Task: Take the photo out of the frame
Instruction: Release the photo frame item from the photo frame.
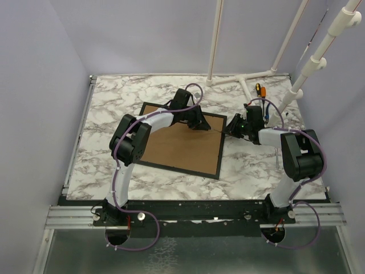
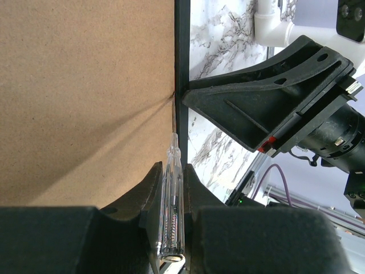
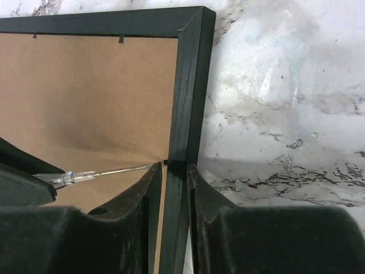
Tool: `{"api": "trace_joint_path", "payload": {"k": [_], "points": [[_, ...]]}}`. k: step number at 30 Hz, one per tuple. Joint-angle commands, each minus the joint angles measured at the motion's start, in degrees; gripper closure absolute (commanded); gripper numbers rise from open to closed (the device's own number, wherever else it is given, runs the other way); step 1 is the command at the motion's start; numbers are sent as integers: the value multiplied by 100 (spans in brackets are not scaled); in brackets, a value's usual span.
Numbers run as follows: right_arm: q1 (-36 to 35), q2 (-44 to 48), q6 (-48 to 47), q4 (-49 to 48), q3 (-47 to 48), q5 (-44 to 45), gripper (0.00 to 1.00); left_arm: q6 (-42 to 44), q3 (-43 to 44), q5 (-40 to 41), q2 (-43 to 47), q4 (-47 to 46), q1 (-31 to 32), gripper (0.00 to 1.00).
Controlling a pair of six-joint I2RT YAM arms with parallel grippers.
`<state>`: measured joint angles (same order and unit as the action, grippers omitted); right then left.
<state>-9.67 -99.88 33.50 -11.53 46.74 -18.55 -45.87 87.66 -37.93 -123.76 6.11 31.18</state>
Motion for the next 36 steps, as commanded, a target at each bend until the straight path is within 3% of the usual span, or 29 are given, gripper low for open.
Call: {"api": "trace_joint_path", "payload": {"k": [1,26,36], "points": [[41,-105,64,-194,-71,-218,75,12,118,16,-155,42,37,100],[39,-185,69,-454,-140,-567,93,-143,316,-35,-296,-36,241,100],[34,-209,48,-538,-186,-706,95,-348,569,-52,-363,-91,430,100]]}}
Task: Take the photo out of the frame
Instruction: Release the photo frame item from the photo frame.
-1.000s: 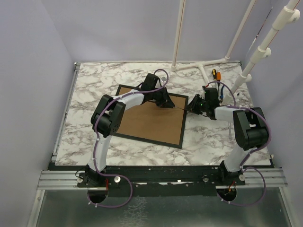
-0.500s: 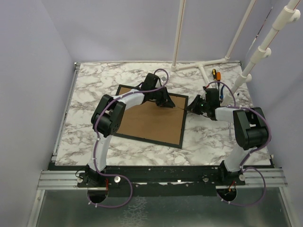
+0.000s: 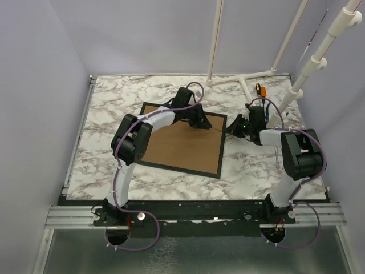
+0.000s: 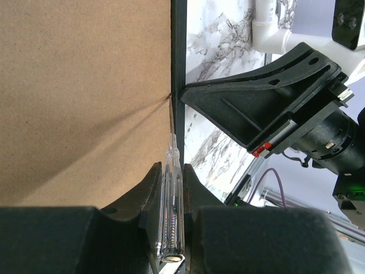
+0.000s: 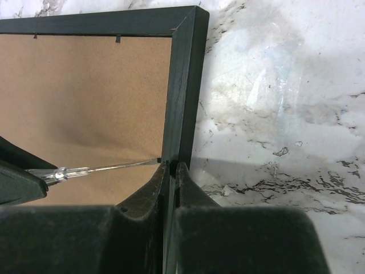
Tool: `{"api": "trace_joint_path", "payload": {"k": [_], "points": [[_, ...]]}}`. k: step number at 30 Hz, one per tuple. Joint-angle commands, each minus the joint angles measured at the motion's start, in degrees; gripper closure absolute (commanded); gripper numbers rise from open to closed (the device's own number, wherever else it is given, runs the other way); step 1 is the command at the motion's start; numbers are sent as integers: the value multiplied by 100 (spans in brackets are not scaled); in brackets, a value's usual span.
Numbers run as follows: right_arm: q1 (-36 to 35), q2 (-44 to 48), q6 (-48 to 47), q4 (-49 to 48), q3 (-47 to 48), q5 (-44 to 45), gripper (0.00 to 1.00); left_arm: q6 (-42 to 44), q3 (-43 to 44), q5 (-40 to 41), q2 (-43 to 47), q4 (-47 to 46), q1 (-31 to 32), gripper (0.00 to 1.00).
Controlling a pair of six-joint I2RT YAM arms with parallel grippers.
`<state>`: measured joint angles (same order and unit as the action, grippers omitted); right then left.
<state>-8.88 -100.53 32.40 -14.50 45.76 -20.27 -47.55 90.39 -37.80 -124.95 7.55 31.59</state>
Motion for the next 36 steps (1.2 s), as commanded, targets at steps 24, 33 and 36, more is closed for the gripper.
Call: {"api": "trace_joint_path", "payload": {"k": [24,33,36], "points": [[-161,-158,140,-104,23,-553,96,-672,953,214,-373,46,936,100],[-393,-84,3,374,284,-109,98,-865,989,653,-201,371,1080,100],[-485,-26,-10,462,323,30,98,-958,1193,783,-247,524,1208,100]]}}
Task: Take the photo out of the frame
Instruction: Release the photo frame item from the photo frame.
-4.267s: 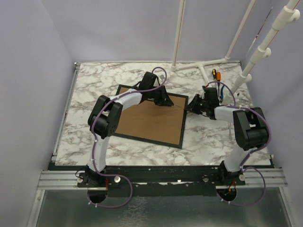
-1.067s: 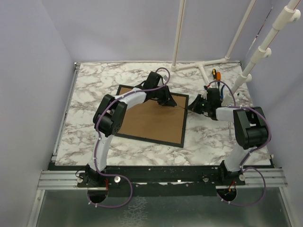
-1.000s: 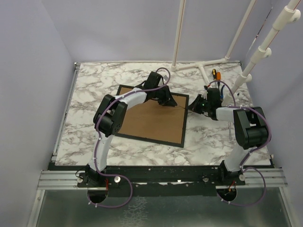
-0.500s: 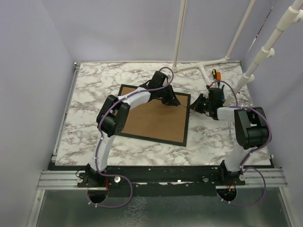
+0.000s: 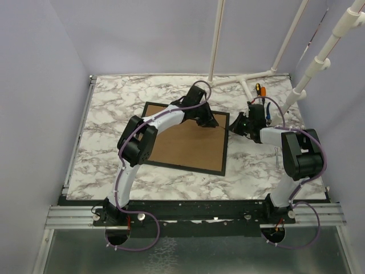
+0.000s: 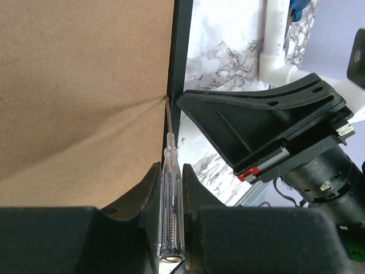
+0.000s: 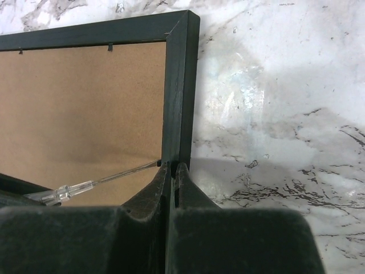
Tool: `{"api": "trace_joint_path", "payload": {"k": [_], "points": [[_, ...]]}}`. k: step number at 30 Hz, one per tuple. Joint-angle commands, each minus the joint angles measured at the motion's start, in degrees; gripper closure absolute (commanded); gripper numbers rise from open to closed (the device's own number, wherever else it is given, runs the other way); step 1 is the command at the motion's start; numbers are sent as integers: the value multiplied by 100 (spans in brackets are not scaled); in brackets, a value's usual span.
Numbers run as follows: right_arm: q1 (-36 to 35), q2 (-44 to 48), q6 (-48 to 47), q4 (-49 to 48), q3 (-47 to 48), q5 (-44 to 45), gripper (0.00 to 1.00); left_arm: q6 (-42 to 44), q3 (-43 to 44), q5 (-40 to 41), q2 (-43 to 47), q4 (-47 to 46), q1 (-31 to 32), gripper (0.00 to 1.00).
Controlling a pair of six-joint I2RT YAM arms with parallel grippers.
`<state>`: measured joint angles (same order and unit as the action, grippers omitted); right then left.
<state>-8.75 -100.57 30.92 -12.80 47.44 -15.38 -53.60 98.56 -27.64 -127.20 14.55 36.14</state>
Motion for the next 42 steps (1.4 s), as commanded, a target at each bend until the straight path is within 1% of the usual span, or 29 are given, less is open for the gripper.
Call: {"api": "trace_joint_path", "payload": {"k": [1,6,11,16,22,27,29,33,35,39,42], "points": [[-527,-9,124,310,158,-429,99,-383,418,-189,-29,-147,796,100],[-628,-16,117,327,169,-419,99,-529,541,105,14,61,935,100],[-768,-72,113,299,147,-338,99,-955,603,370,97,91,1035,100],[-918,-150,116,208,134,-252,99,-1255,1117,528,-61,346,1201,100],[-1027,-160,55,256,185,-146,99,-1358,1534,719,-282,663,1404,100],[-1049,-129,59,260,182,-89,99,-1432,1700,967,-275,890,1534,100],[-1049,-113,87,271,182,-71,99,-1322,1716,1120,-201,1027,1515,100],[-1049,12,175,323,134,95,99,-1096,1214,1477,296,1077,1338,100],[-1041,24,155,380,157,155,99,-873,1045,1514,576,1077,1242,100],[-991,-69,203,345,195,7,99,-358,716,958,1055,1077,912,100],[-945,-74,252,241,141,-84,99,-46,140,283,1382,852,499,100]]}}
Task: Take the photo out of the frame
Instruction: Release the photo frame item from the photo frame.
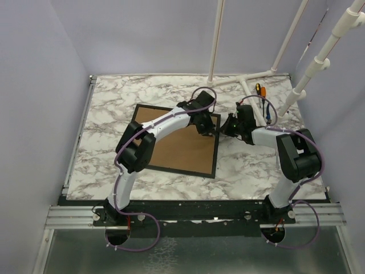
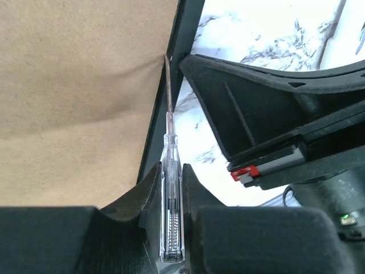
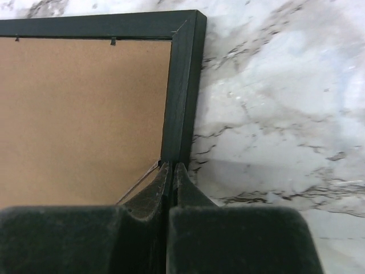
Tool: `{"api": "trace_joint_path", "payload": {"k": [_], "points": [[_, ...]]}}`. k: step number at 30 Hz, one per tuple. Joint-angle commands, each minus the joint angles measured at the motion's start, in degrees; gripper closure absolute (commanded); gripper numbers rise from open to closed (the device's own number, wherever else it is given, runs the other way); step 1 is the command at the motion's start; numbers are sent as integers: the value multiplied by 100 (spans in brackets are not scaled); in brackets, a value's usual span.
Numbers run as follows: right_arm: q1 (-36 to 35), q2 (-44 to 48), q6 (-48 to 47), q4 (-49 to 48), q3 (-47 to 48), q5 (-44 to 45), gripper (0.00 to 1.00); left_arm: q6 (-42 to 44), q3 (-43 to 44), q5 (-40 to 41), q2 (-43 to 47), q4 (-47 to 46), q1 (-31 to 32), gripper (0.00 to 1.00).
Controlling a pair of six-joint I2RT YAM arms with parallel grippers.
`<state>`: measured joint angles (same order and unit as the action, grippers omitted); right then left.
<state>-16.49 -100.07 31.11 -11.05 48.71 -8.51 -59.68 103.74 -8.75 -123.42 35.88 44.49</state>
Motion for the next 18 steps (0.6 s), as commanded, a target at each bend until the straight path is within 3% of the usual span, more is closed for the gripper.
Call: {"api": "trace_joint_path", "payload": {"k": [1,10,15,18], "points": [[-163,-108,218,43,-5,-776,99,663,-636,-1819,1129,-1421,-465,100],[-92,115,18,-30,-107,-807,96,1585,-1982,-2813,2092,-1717,-1217,100],[-26,321,-97,16,-39,-681,86,1757,-2684,-2753,2708,-1708,-1431,100],[-21,364,-354,271,226,-556,72,1801,-3263,-2486,3262,-1686,-1512,100]]}}
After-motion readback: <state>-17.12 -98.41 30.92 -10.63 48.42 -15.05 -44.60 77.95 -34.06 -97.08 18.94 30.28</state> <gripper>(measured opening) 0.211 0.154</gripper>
